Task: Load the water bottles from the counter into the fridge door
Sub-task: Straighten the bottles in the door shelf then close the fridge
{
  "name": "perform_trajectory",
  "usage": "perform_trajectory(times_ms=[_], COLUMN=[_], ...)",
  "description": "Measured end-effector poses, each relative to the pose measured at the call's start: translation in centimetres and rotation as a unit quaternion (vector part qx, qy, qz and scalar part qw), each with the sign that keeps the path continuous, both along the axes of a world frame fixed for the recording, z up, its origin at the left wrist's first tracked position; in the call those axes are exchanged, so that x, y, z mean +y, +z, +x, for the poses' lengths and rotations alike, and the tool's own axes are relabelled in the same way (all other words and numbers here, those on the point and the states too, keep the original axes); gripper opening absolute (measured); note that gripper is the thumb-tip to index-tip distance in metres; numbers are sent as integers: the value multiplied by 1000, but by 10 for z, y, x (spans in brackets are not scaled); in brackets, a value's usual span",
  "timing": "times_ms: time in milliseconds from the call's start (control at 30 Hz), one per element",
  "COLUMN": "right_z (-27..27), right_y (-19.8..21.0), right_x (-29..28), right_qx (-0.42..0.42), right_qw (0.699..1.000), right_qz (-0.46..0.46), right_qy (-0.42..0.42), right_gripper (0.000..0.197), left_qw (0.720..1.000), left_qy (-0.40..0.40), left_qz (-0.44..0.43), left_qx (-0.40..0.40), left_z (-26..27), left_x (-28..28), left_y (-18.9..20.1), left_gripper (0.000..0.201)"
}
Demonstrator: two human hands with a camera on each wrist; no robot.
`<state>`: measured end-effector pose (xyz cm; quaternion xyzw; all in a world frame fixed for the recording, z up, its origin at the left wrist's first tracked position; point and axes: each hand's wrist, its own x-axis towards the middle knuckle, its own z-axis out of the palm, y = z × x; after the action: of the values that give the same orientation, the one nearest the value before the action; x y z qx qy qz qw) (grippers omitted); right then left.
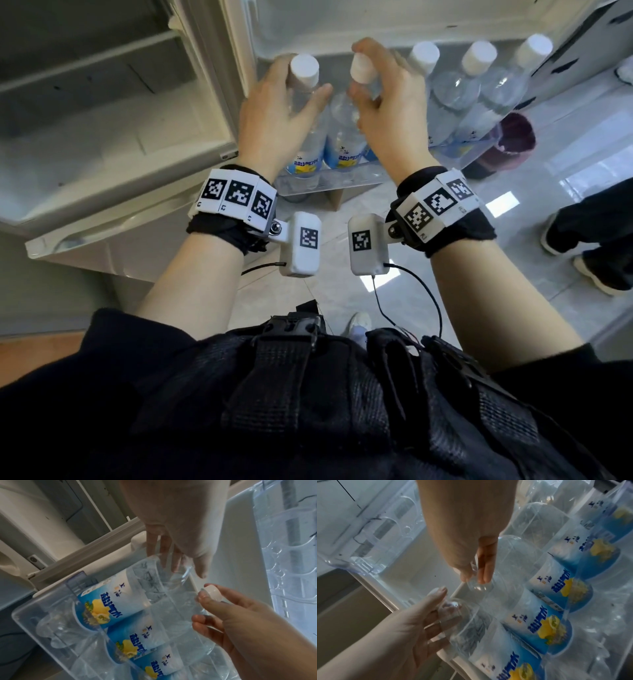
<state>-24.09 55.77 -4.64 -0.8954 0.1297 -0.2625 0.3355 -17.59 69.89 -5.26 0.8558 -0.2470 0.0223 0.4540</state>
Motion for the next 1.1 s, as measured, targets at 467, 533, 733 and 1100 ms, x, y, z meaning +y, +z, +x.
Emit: perform_trajectory(times_ms=[467, 533, 733, 1100], right_z=[-85, -96, -104, -15], right_y=[21, 18, 5, -8], right_x=[-137, -173, -266, -323], right_qx=[3, -3, -23, 71], right_qw=[988, 990, 993, 955], right_qz=[121, 118, 117, 253], right_qy=[92, 71, -3, 141], right_gripper=[15, 10, 14, 68], left_qw=[962, 965, 969, 958], left_qy=[60, 44, 44, 102], left_qz=[-185, -177, -149, -121], left_qx=[-193, -188, -193, -238], left_z=[-80, -92, -111, -62], left_x=[-150, -187, -273, -330], left_y=[37, 38, 37, 39], left_gripper=[11, 9, 14, 14])
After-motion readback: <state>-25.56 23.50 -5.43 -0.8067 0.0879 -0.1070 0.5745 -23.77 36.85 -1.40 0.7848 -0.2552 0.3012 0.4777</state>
